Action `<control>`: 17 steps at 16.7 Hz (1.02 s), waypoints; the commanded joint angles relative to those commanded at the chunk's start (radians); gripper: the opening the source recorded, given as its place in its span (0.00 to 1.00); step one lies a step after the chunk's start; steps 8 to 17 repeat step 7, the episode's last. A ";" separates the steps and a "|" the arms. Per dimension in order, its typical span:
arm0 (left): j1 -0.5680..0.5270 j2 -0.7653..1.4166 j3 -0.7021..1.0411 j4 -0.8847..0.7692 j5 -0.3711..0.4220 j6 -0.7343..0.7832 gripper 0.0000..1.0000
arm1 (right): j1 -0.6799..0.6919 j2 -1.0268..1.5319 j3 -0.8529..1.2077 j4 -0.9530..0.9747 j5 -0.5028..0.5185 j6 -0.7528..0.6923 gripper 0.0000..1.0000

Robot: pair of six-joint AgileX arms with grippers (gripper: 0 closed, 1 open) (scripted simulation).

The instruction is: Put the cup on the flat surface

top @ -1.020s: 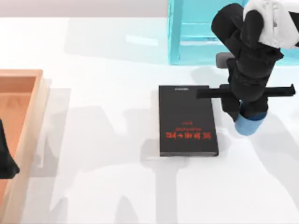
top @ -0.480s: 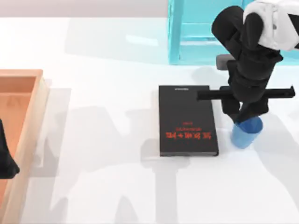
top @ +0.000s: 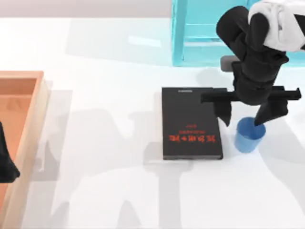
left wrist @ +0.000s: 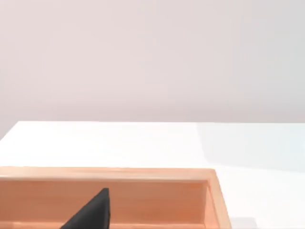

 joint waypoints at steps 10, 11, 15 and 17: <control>0.000 0.000 0.000 0.000 0.000 0.000 1.00 | 0.000 0.000 0.000 0.000 0.000 0.000 1.00; 0.000 0.000 0.000 0.000 0.000 0.000 1.00 | 0.000 0.000 0.000 0.000 0.000 0.000 1.00; 0.000 0.000 0.000 0.000 0.000 0.000 1.00 | 0.000 0.000 0.000 0.000 0.000 0.000 1.00; 0.000 0.000 0.000 0.000 0.000 0.000 1.00 | 0.000 0.000 0.000 0.000 0.000 0.000 1.00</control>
